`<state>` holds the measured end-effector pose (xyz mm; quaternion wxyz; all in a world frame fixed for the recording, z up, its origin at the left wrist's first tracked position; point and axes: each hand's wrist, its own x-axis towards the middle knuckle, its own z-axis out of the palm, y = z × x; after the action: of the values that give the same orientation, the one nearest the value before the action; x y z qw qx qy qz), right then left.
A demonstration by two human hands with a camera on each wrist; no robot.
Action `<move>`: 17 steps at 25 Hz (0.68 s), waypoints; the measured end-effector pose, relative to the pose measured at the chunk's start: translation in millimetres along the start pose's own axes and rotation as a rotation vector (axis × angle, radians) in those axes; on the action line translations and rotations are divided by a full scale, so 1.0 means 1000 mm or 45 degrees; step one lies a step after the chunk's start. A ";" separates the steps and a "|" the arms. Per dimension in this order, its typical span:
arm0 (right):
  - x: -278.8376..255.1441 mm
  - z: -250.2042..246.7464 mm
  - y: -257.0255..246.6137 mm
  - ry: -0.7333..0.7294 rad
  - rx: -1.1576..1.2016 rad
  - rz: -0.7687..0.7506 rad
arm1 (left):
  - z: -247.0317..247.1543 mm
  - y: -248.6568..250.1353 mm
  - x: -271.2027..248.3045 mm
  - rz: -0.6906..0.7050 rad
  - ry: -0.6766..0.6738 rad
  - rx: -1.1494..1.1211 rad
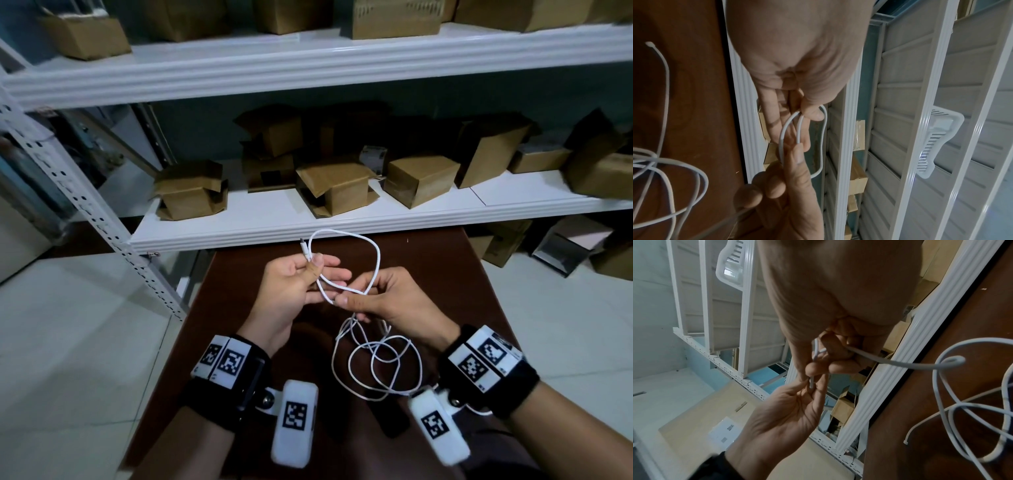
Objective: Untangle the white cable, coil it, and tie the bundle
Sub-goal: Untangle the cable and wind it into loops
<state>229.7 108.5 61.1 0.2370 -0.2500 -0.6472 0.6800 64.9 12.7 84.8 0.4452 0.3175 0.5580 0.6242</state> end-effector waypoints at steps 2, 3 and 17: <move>0.000 0.000 0.001 0.002 -0.018 0.007 | 0.001 -0.001 -0.001 0.006 -0.006 -0.015; -0.001 0.001 0.000 0.000 -0.037 0.016 | 0.002 -0.001 -0.001 0.010 -0.006 -0.030; -0.004 0.014 0.010 0.217 0.014 0.055 | 0.008 -0.008 0.000 0.007 -0.042 -0.158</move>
<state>223.5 95.1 52.2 0.2779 -0.3194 -0.6154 0.6649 73.8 15.6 78.7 0.4714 0.3010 0.5099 0.6536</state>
